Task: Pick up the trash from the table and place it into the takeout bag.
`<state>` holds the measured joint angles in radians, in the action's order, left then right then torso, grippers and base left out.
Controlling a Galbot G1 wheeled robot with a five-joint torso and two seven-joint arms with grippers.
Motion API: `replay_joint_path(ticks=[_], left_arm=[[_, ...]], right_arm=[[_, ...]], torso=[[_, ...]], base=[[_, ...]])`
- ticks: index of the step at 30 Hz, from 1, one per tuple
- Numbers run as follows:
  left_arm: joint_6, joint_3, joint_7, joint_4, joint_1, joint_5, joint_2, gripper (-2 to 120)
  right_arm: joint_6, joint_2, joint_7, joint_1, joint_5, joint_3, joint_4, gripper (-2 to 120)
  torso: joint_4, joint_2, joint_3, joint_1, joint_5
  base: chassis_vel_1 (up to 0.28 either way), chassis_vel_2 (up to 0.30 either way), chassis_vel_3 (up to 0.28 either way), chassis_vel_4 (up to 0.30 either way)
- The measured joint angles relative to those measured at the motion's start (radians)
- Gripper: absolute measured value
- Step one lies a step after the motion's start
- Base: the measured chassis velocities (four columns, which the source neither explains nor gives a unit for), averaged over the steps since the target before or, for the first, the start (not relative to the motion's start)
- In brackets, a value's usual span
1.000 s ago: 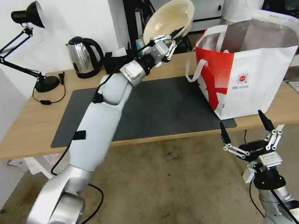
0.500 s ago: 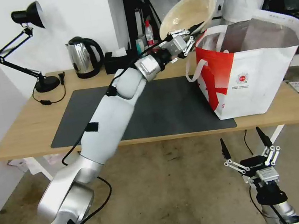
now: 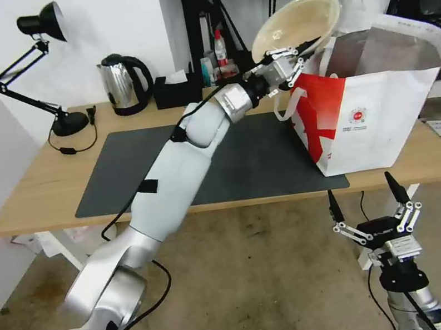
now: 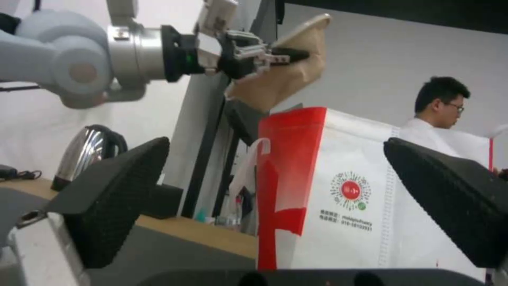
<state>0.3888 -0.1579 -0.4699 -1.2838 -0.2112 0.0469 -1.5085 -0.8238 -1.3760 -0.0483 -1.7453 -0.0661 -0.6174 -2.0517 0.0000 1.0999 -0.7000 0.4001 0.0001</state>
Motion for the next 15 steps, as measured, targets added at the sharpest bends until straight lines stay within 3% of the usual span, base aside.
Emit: replay_joint_path(ticks=[8,15], left_arm=[[0.045,-0.054,0.002,0.102,0.061,-0.02,-0.076,0],[0.069,-0.069,0.016,0.156,0.099,-0.032,-0.087,0]], right_arm=[[0.001,-0.013,0.0,-0.009,0.003,0.004,-0.023,100],[0.001,-0.006,0.004,0.004,0.003,0.028,-0.023,100]], torso=[[-0.0001,0.0,0.0,0.0,0.0],[0.0003,0.0,0.0,0.0,-0.0002]], base=[[0.0,0.0,0.0,0.0],[0.0,0.0,0.0,0.0]])
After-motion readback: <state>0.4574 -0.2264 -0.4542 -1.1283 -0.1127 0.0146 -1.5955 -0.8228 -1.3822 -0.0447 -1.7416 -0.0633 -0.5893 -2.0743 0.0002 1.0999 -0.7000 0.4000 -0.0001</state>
